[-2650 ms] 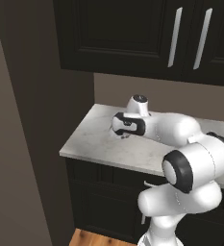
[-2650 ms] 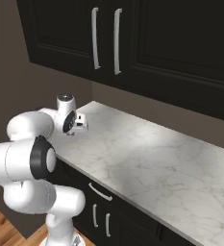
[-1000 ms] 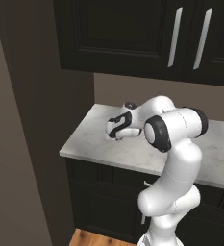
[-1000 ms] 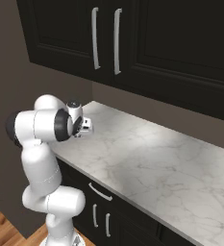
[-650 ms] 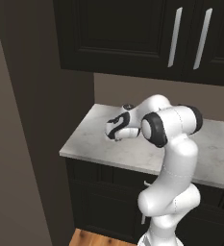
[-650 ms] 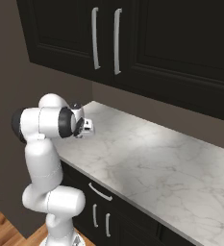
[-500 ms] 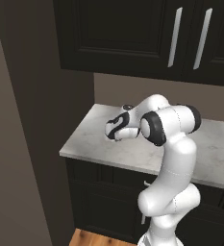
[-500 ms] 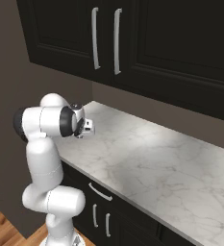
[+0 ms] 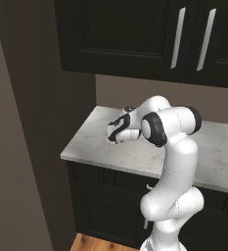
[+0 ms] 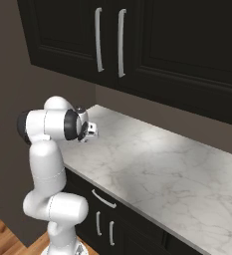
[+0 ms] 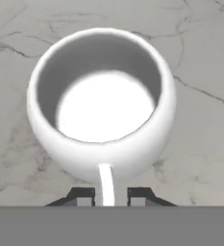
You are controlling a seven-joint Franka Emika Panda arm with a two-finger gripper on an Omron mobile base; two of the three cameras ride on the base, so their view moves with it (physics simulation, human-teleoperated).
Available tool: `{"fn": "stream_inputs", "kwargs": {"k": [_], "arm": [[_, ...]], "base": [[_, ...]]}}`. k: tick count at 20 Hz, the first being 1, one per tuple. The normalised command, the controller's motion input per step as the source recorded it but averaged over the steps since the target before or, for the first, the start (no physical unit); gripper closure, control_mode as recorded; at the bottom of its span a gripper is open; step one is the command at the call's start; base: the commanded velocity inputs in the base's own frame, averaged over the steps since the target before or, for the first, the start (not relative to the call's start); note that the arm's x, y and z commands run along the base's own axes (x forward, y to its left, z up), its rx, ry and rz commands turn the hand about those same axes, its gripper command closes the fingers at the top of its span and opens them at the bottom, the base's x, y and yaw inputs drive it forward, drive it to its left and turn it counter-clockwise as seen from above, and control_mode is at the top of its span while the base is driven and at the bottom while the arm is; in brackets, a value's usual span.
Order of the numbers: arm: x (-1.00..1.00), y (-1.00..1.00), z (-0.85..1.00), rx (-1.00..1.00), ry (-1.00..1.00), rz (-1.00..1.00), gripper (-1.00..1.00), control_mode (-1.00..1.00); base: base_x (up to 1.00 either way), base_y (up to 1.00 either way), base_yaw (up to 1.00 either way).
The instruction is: Clear the mugs and bowl far away from the sink.
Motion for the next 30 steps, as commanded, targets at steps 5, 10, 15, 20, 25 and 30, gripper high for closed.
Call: {"fn": "stream_inputs", "kwargs": {"k": [5,10,15,20,25,30], "arm": [[-0.05,0.03,0.01,0.00,-0.10,0.00,-1.00,-1.00],[-0.26,0.00,0.09,0.00,-0.03,0.00,-1.00,-1.00],[-0.39,0.01,0.34,0.00,-0.06,0.00,-1.00,-1.00],[-0.33,0.00,0.83,0.00,-0.06,0.00,-1.00,-1.00],[-0.37,0.02,0.81,0.00,-0.02,0.00,-1.00,-1.00],[-0.44,0.01,0.67,0.00,-0.01,0.00,-1.00,-1.00]], "base": [[0.00,0.00,0.00],[0.00,0.00,0.00],[0.00,0.00,0.00],[0.00,0.00,0.00],[0.00,0.00,0.00],[0.00,0.00,0.00]]}}
